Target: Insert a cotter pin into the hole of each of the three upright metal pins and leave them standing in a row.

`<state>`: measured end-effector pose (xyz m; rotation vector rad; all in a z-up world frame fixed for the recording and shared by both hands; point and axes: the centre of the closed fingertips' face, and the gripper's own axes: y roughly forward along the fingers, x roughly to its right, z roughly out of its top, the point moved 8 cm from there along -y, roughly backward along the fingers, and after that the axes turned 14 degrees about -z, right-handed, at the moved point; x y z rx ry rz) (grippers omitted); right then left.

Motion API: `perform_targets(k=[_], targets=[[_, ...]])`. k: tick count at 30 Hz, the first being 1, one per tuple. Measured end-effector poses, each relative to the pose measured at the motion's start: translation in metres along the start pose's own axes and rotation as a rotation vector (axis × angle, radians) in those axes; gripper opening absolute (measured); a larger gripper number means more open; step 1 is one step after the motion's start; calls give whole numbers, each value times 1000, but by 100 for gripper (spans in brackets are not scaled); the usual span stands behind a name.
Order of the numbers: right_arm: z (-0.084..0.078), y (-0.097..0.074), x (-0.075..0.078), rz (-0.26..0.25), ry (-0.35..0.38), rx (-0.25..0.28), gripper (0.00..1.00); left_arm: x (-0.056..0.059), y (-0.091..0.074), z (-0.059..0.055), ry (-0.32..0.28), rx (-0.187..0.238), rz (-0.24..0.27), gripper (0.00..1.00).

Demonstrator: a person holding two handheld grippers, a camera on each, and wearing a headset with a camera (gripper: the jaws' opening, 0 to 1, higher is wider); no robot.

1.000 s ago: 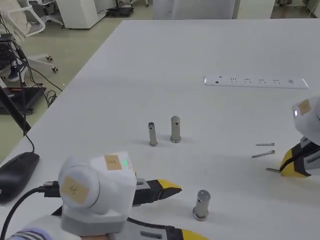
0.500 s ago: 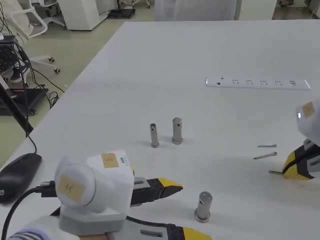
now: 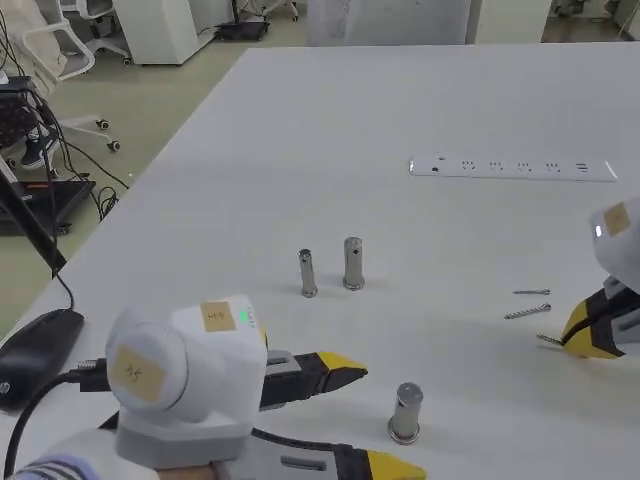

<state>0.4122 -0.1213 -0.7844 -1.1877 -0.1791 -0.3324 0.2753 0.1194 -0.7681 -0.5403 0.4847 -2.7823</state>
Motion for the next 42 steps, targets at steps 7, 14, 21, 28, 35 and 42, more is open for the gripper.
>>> perform_targets(k=[7,14,21,28,35,42], targets=[[2,-6,-4,-15,3,25,3,0,0,7,6,17,4,55],[4,-10,-4,-29,-4,41,3,-1,1,14,18,18,-3,55],[9,-16,-6,-45,-9,61,3,-3,4,24,30,34,-10,55],[13,-21,-9,-69,-10,85,3,-7,8,33,28,47,-19,55],[17,-28,-14,-80,-19,98,3,-11,13,37,26,48,-22,55],[26,-36,-20,-97,-24,132,3,-17,18,41,5,61,-20,55]])
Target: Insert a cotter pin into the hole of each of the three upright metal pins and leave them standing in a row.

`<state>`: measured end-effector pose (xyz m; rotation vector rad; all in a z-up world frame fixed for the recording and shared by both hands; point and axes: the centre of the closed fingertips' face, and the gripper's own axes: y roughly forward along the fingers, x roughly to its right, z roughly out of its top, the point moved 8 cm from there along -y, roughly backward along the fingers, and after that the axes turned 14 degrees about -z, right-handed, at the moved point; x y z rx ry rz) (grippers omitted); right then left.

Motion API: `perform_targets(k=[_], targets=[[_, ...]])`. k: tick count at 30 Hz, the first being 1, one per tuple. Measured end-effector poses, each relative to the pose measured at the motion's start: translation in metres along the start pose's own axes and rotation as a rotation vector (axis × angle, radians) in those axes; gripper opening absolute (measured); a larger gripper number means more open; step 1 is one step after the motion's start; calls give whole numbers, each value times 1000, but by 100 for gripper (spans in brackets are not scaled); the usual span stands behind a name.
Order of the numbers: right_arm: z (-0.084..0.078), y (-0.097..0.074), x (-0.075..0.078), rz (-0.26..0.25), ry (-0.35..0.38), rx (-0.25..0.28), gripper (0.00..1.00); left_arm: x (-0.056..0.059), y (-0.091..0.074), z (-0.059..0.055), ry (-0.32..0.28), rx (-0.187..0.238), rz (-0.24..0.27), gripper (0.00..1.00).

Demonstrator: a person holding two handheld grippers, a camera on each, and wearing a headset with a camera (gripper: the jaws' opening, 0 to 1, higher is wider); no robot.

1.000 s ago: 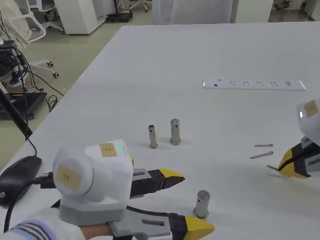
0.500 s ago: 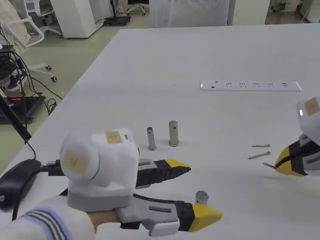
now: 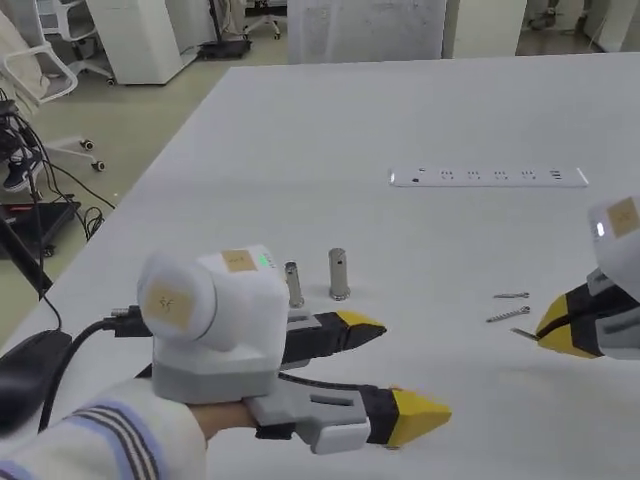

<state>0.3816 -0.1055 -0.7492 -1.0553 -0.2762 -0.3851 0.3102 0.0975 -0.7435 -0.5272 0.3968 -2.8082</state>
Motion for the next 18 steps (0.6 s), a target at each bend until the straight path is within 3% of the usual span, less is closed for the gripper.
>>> perform_targets(k=[18], targets=[[19,-19,-20,-17,-2,65,3,-1,15,10,-83,52,-30,48]])
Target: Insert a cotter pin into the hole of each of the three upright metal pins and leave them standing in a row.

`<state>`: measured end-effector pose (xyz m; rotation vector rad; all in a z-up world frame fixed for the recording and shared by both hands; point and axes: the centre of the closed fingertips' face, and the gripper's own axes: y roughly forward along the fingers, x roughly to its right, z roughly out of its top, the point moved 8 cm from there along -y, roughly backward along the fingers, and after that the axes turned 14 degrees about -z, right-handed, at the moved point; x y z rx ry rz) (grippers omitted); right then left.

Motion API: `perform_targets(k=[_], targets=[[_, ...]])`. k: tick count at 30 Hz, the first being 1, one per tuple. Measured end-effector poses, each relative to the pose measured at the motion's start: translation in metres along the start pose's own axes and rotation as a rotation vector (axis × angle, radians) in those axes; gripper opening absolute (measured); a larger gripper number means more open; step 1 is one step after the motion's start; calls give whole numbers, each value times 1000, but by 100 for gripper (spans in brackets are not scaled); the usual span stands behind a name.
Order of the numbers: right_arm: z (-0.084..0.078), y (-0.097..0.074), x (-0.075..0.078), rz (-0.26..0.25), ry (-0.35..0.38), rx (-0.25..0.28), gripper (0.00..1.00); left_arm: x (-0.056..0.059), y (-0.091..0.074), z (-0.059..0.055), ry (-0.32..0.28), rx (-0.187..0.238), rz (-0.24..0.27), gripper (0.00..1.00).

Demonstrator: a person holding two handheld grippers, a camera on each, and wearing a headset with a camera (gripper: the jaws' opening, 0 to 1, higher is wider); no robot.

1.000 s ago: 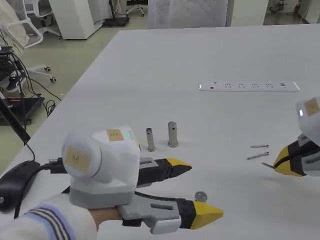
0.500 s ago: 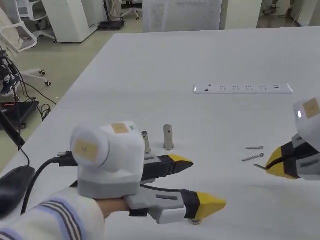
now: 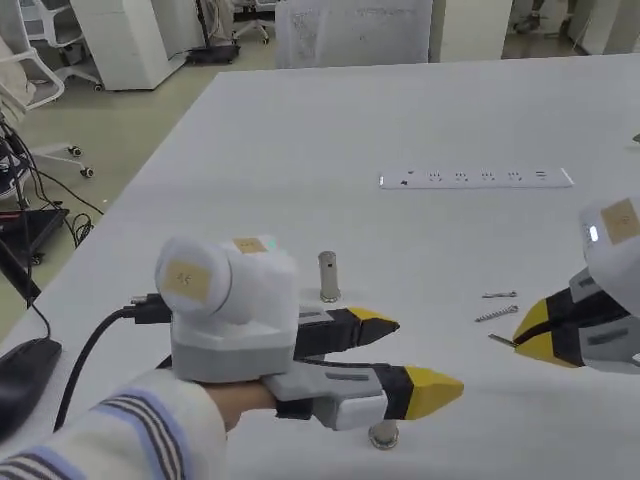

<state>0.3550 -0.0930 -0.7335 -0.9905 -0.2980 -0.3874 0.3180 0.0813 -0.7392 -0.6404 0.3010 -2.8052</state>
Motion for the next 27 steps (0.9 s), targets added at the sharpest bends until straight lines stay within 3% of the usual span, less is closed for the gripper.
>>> perform_targets(k=[8,14,27], targets=[[5,-9,-9,-11,-4,17,3,4,7,4,-44,16,-16,43],[6,-13,-16,-11,-1,24,3,7,13,3,-132,31,-35,36],[14,-21,-24,-23,-22,40,3,13,21,2,-171,19,-59,28]])
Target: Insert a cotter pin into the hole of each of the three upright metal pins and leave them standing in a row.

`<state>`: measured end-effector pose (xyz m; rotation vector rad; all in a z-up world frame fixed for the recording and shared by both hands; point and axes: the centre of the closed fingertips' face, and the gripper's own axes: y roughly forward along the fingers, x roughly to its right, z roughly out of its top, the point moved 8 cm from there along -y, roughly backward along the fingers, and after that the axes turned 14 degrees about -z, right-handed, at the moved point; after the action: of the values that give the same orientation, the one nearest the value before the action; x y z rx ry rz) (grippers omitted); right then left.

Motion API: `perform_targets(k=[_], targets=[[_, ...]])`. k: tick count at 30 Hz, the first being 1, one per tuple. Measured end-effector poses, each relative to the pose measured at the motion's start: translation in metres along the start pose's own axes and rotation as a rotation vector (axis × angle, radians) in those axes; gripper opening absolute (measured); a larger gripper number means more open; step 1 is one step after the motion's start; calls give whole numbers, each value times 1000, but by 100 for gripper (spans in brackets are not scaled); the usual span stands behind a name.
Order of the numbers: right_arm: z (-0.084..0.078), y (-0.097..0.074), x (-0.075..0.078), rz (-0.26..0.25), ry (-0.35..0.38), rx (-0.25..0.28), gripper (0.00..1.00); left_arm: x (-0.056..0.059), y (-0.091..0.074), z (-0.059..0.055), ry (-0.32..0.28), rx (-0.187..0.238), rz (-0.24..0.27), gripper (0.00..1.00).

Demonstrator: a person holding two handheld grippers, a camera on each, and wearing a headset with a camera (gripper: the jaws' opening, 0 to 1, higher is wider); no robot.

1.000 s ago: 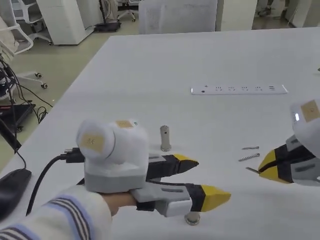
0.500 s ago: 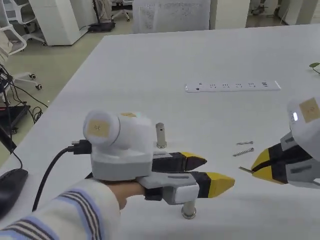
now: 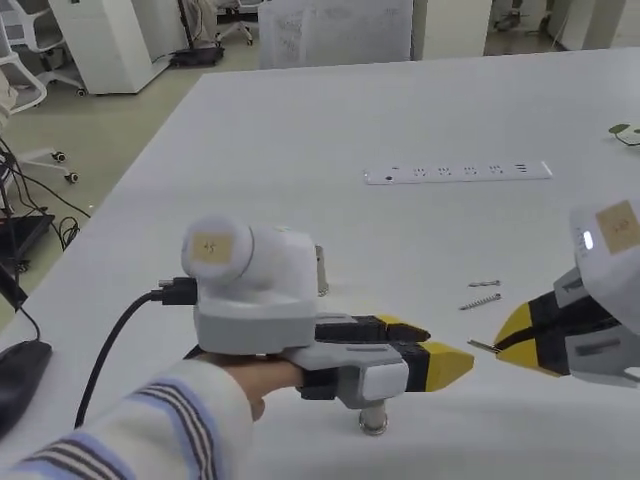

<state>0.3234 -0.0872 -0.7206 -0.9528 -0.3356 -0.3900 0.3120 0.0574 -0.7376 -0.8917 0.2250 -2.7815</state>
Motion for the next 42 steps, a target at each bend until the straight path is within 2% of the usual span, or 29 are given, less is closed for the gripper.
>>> perform_targets(k=[13,28,42], targets=[[5,-6,-12,-6,-18,14,3,5,9,-1,-35,-12,-27,20],[9,-11,-17,-18,-33,23,3,9,16,-1,-69,-27,-57,12],[14,-11,-18,-18,-33,36,3,10,16,-3,-88,-45,-59,5]])
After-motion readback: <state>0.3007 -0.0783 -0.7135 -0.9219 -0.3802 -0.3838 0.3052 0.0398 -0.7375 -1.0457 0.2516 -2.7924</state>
